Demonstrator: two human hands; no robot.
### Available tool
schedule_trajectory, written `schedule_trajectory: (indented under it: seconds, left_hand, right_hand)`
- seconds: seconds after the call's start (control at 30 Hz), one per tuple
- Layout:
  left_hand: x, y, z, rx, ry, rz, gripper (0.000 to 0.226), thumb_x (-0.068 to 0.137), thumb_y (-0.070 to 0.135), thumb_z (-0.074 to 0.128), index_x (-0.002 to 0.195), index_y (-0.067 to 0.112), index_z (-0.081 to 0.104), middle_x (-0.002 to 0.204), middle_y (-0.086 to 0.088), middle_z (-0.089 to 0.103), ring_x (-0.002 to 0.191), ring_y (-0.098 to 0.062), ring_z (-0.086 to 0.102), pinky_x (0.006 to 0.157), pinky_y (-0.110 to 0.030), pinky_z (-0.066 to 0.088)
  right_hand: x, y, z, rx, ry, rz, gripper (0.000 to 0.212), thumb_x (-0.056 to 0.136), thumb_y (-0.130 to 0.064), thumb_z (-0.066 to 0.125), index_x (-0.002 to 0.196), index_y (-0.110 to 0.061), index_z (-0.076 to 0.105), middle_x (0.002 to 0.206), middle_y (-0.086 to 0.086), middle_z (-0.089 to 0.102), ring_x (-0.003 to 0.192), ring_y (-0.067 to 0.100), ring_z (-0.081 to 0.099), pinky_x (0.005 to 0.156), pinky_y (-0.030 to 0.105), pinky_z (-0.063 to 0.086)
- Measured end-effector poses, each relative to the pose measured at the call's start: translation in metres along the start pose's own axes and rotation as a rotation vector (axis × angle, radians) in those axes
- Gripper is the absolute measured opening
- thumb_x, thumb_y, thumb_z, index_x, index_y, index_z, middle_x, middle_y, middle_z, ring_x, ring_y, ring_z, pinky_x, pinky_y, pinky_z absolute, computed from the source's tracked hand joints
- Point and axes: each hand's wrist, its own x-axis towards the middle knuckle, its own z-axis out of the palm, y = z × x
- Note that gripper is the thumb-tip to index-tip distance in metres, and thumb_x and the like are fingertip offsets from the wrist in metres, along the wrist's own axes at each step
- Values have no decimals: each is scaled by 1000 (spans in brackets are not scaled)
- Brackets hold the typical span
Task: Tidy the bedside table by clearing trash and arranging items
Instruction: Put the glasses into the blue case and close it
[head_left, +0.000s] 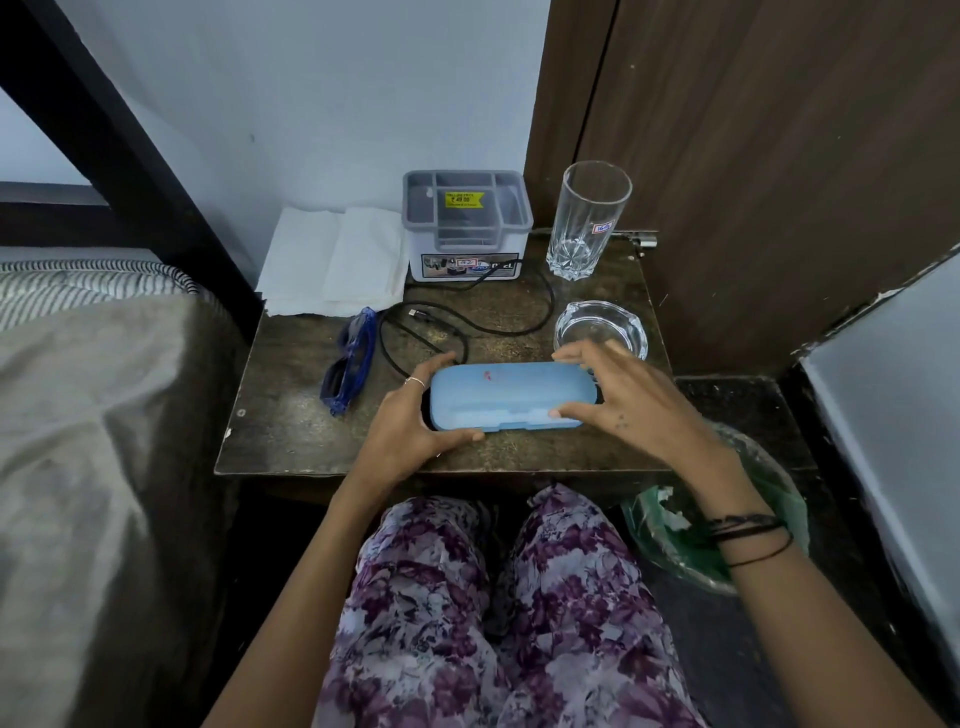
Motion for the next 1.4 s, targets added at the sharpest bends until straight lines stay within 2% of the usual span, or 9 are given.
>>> schedule_trajectory:
  seconds: [0.2, 0.57, 0.77, 0.9, 1.0, 1.1, 1.2, 1.3, 1.4]
  left_hand:
    - [0, -5, 3, -41, 4, -2, 126, 59, 27, 86, 147, 30, -4, 115, 24, 53, 124, -17, 49, 101, -35, 37]
    - [-1, -4, 1, -24, 15, 43, 122, 58, 43, 80, 143, 44, -6, 122, 10, 63, 119, -16, 53, 94, -33, 44]
    - [0, -5, 0, -8, 21, 30, 119, 63, 36, 82, 144, 42, -6, 120, 8, 63, 110, -15, 56, 84, -33, 46]
    - [-1, -4, 1, 4, 50, 23, 84, 65, 29, 82, 136, 20, 37, 99, 14, 53, 91, -9, 52, 64, -19, 37]
    - [-3, 1, -1, 12, 53, 10, 24, 70, 17, 74, 80, 20, 52, 74, 19, 49, 81, -17, 55, 55, -8, 37]
    - [-9, 8, -6, -40, 36, 0, 28, 74, 20, 59, 56, 22, 37, 60, -1, 53, 78, -32, 59, 55, -13, 34]
    - [-16, 14, -10, -170, 14, -55, 17, 78, 14, 54, 64, 17, 46, 91, -35, 61, 94, -41, 57, 75, -40, 41]
    - [-18, 9, -9, -155, -44, -158, 35, 89, -9, 45, 66, 17, 44, 98, -29, 58, 104, -33, 49, 80, -34, 33]
    - [-12, 4, -5, -80, 46, -6, 24, 84, 15, 45, 61, 15, 37, 73, -27, 58, 80, -34, 54, 68, -34, 33]
  right_hand:
    - [24, 0, -23, -4, 87, -67, 44, 89, -55, 36, 103, -20, 60, 97, -9, 55, 92, 13, 52, 68, 30, 40]
    - [49, -20, -18, 121, 282, 126, 19, 83, -37, 65, 90, -20, 59, 90, -4, 60, 96, 17, 52, 70, 30, 38]
    - [61, -92, -20, 44, 293, -108, 18, 85, -31, 63, 96, -18, 70, 98, 0, 62, 98, 18, 48, 77, 26, 34]
    - [88, -148, 4, 56, 146, -49, 28, 87, -36, 59, 79, -13, 72, 78, 1, 68, 80, 20, 60, 67, 31, 45]
    - [113, -169, 27, 223, 113, 106, 31, 85, -31, 61, 69, -5, 65, 72, 12, 70, 70, 30, 67, 66, 39, 55]
    - [126, -182, 43, 223, 89, 198, 31, 87, -22, 61, 60, -10, 49, 79, 16, 70, 77, 32, 67, 66, 33, 52]
    - [128, -188, 55, 198, 51, 256, 20, 88, -16, 57, 69, -12, 55, 89, 14, 71, 89, 30, 64, 60, 28, 34]
    - [126, -189, 60, 258, 27, 308, 16, 89, -17, 54, 79, -9, 64, 85, 12, 72, 90, 27, 64, 61, 30, 26]
    - [125, -189, 55, 478, 14, 355, 26, 84, -23, 59, 61, -12, 59, 61, 5, 70, 71, 24, 70, 71, 31, 44]
